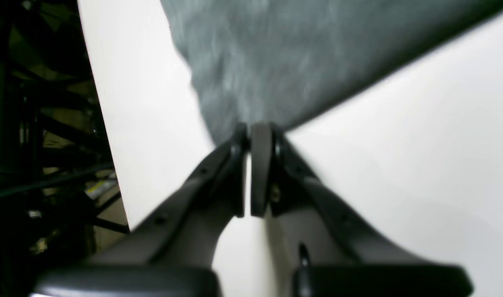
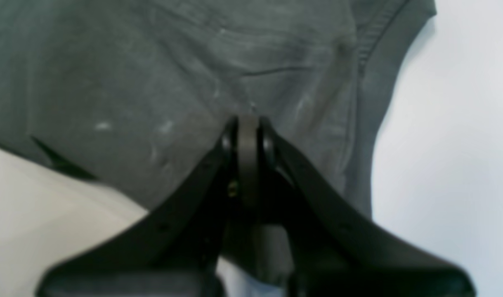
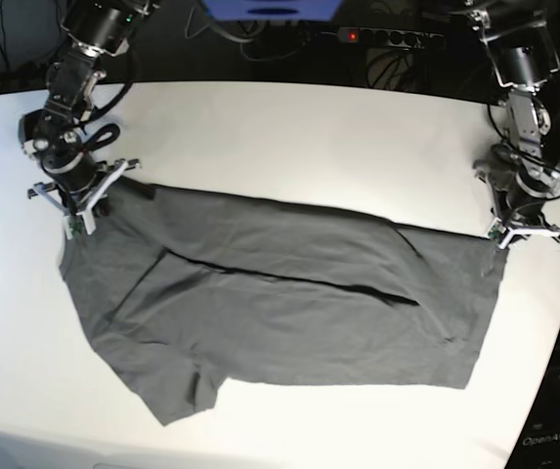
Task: Fold the T-shirt properly
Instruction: 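Pull the folded shirt toward the robot with both grippers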
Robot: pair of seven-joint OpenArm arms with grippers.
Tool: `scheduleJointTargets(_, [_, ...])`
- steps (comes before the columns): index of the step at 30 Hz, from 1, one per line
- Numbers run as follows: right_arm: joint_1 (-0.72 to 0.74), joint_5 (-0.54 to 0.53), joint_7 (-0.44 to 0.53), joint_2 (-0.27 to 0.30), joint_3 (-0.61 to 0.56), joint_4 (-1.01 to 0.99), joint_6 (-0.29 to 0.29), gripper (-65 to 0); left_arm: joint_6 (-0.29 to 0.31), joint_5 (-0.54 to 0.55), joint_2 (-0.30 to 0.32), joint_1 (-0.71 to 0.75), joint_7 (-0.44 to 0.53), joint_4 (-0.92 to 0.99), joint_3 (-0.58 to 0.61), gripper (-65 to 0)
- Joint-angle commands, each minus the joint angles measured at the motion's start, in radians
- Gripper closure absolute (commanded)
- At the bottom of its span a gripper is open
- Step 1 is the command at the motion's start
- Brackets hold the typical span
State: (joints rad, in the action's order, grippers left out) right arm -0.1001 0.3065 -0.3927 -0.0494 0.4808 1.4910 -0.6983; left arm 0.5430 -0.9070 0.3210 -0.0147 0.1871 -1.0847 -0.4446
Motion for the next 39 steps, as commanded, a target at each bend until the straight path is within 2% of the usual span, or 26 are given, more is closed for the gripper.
scheduleJointTargets(1, [-0.026,0.087,-0.125,0.006,0.008,-0.007,0.0,-0.3,0.033,-0.021,0.017,0.019,-0.071,0.002,-0.004,-2.5])
scheduleJointTargets(8, [-0.04,0.087,-0.125,0.003,0.006,-0.007,0.0,-0.3,0.035,0.072,0.051,0.046,-0.071,-0.03,-0.015,-2.5])
scheduleJointTargets(9, [-0.04,0.087,-0.125,0.003,0.005,-0.007,0.0,-0.3,0.052,0.088,0.046,0.052,-0.073,-0.059,-0.032,-2.5])
scheduleJointTargets(11, [-0.04,0.087,-0.125,0.001,0.003,-0.008,0.0,-0.3,0.139,0.122,0.033,0.06,-0.08,-0.124,-0.062,-2.5])
scheduleJointTargets(12, [-0.04,0.087,-0.125,0.001,0.003,-0.008,0.0,-0.3,0.155,0.139,0.013,0.055,-0.082,-0.157,-0.076,-2.5])
scheduleJointTargets(18, [-0.04,0.087,-0.125,0.001,0.002,-0.008,0.0,-0.3,0.155,0.142,-0.148,-0.037,-0.084,-0.306,-0.194,-2.5])
scheduleJointTargets(24, [-0.04,0.086,-0.125,0.001,0.002,-0.008,0.0,-0.3,0.155,0.004,-0.254,-0.172,-0.084,-0.277,-0.213,-2.5])
scheduleJointTargets(28, [-0.042,0.086,-0.125,0.0,0.002,-0.008,0.0,-0.3,0.155,-0.087,-0.3,-0.238,-0.084,-0.183,-0.23,-2.5])
scheduleJointTargets(32, [-0.042,0.086,-0.127,0.0,0.002,-0.008,0.0,-0.3,0.155,-0.185,-0.299,-0.281,-0.084,-0.047,-0.23,-2.5])
scheduleJointTargets(36, [-0.042,0.086,-0.128,0.0,0.003,-0.008,0.0,-0.3,0.09,-0.249,-0.279,-0.296,-0.084,0.054,-0.231,-2.5])
scheduleJointTargets(39, [-0.042,0.086,-0.127,0.001,0.006,-0.008,0.0,-0.3,0.076,-0.268,-0.277,-0.298,-0.12,0.082,-0.231,-2.5])
